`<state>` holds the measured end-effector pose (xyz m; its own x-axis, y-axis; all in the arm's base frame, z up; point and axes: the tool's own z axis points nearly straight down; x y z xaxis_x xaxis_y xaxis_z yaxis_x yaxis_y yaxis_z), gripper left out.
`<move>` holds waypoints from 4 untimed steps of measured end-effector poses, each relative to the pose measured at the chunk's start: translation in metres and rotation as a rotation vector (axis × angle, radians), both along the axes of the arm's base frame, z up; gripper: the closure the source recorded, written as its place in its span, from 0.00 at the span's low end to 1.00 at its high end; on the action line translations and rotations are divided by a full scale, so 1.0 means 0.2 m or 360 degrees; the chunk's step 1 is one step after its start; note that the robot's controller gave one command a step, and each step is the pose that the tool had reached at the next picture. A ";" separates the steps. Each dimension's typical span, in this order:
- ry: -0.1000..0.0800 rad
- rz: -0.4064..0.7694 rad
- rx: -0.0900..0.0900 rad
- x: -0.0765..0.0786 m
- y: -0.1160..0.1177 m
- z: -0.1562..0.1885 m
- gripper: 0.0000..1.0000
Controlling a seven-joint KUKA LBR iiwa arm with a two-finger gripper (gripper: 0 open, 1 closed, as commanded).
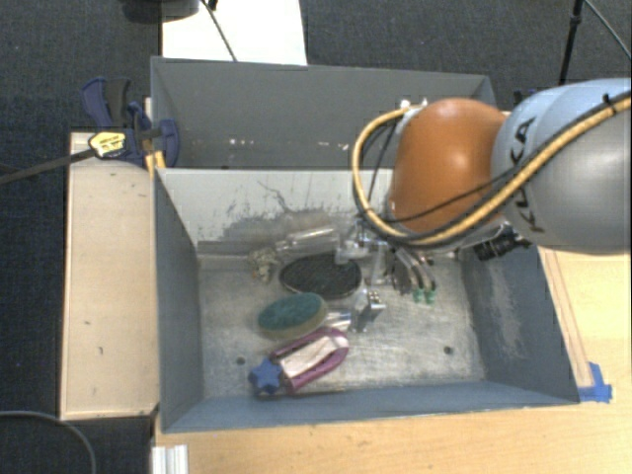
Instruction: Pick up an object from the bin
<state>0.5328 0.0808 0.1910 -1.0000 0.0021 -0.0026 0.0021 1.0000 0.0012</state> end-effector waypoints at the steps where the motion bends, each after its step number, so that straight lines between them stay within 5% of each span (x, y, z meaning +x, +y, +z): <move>1: 0.0011 -0.0149 -0.0002 0.25 0.14 -0.40 0.00; 2: -0.0012 -0.0152 0.0005 0.27 0.14 -0.38 1.00; 3: -0.0013 0.0302 0.0000 0.27 0.20 0.17 1.00; 4: -0.0002 0.0299 -0.0001 0.26 0.20 0.15 0.00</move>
Offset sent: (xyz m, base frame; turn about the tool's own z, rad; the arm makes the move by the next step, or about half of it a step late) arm 0.0503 0.0275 -0.0799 0.0957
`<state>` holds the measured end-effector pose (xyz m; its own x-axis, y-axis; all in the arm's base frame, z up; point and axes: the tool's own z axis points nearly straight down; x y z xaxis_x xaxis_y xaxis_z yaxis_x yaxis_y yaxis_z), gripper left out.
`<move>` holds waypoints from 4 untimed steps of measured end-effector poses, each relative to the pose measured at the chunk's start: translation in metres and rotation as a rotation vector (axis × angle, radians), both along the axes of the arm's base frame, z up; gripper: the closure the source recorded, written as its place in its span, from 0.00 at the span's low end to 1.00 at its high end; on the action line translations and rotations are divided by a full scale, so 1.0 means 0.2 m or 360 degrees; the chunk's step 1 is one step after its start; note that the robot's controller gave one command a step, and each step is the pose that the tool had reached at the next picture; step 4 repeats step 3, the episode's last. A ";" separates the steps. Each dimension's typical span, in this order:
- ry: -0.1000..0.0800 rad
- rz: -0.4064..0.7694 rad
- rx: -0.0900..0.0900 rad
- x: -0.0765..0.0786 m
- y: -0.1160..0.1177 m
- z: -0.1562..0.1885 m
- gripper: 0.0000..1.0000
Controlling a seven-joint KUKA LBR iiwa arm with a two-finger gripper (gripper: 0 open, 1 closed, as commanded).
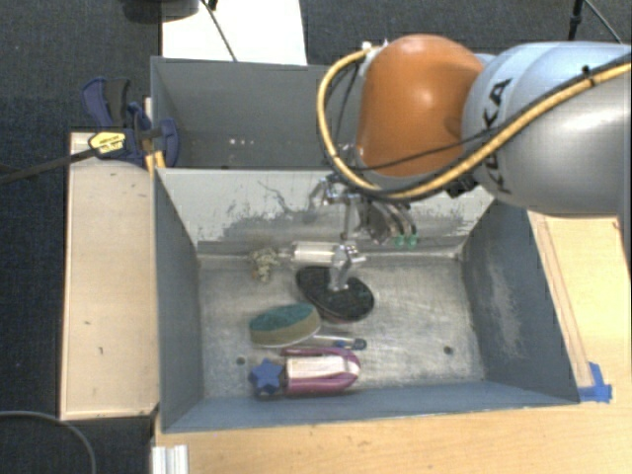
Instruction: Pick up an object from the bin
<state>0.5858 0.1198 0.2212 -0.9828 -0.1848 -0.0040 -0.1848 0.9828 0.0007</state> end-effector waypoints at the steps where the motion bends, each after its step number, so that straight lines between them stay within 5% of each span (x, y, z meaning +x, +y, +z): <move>1: -0.0022 -0.0222 0.0003 -0.07 -0.18 -0.67 0.00; 2: -0.0004 -0.0218 0.0004 -0.09 -0.17 -0.68 1.00; 3: -0.0010 -0.0161 0.0003 -0.06 -0.06 -0.06 1.00; 4: -0.0010 -0.0161 0.0003 -0.06 -0.06 -0.06 1.00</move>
Offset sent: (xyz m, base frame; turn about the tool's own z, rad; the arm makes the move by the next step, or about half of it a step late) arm -0.0195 -0.0351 -0.1388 0.1364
